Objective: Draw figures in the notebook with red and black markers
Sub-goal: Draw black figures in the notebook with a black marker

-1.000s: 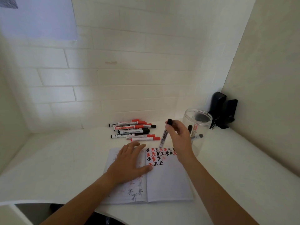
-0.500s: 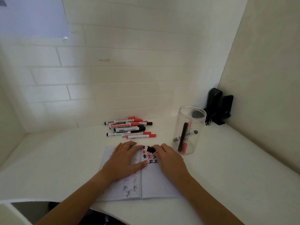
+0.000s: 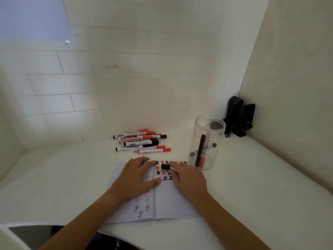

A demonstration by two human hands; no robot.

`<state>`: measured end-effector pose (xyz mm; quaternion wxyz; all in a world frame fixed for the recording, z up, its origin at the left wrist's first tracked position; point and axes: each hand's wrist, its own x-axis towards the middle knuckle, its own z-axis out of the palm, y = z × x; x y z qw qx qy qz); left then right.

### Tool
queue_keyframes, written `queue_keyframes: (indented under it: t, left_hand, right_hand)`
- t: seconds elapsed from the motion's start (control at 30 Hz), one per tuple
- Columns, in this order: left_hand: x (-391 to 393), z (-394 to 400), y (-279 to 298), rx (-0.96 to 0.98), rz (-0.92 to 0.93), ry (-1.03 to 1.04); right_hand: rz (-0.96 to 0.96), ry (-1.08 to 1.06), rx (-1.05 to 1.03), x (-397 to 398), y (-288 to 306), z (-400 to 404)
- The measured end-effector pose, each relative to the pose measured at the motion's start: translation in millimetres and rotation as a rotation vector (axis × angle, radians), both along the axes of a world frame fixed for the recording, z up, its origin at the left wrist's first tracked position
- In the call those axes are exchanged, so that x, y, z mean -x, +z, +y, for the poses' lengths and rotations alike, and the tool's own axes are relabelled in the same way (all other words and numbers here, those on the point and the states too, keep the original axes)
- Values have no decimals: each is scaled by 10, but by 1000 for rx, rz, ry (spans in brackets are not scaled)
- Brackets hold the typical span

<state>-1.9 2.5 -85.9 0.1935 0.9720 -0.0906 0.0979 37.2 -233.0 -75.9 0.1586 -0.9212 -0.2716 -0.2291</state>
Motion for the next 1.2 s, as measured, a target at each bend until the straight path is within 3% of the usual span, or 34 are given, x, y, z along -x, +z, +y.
queue_keyframes:
  t: [0.1,0.2,0.4,0.47,0.57,0.7,1.2]
  left_hand:
    - [1,-3,-6,7,3,-1]
    - [-1,0,-12,3,1,2]
    - [7,-4,16,0,-6,-5]
    - [9,-9,21,4,-5,-3]
    - [12,-9,26,-3,7,3]
    - [12,-4,46,-16,28,7]
    - [11,-37,74,-85,83,-13]
  right_hand:
    - [117,-128,-22,6,35,30]
    - [162,-145,-175,75,86,78]
    - [31,99,-219,40,55,-27]
    - [18,193,-327,25,74,-72]
    - [179,293,-599,35,148,-139]
    - [598,335,-972,34,192,-160]
    - [659,62,-842,167,255,-133]
